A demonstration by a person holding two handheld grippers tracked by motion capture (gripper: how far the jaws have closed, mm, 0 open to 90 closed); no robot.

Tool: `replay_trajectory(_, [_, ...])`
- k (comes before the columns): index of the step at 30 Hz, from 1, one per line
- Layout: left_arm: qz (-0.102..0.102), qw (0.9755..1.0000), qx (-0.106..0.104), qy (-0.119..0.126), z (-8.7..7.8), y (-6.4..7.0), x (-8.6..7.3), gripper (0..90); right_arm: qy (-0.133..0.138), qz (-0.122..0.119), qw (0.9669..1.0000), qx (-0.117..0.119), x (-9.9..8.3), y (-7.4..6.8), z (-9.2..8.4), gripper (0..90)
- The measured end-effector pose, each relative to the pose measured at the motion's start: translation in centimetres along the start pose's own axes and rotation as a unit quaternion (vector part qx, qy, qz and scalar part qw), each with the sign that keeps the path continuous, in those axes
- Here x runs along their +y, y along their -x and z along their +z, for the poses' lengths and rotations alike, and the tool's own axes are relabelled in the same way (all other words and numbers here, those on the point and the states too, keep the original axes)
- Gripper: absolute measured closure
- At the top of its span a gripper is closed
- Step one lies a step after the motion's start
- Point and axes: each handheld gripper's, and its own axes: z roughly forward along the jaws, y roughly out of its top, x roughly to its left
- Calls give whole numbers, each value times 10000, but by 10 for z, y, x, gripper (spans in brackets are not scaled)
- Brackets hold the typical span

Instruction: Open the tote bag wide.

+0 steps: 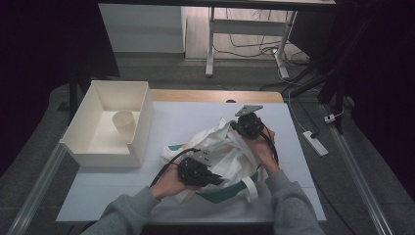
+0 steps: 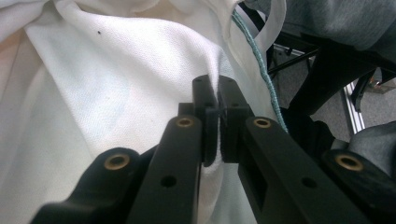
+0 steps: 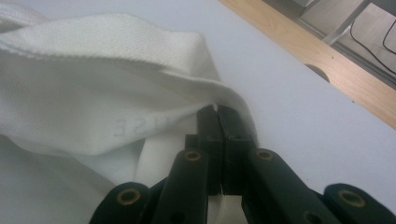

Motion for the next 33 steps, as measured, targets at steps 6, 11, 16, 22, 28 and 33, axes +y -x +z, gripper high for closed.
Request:
replay_trajectory(6, [-6,10000,10,-92,3,0,-1,875,-175,-24,9998,-24,-6,3,12,895])
replay_trajectory(11, [-57,9999,-22,-160,7,-2,-3,874,-442,-20,9990,-17,-11,0,27,894])
replay_trajectory(16, [-80,9998,-52,-184,9,-3,-4,874,-487,-69,9988,-52,-12,-2,29,894])
replay_trajectory(22, [-101,9997,-38,-213,10,-5,-5,874,-618,-71,9981,-49,-16,-3,37,893])
replay_trajectory(28, [-125,9996,-53,-252,12,-6,-6,873,-629,-53,9980,-24,-18,-4,39,892])
replay_trajectory(33, [-126,9994,-44,-305,14,-6,-6,872,-750,-120,9971,-70,-20,-7,42,891])
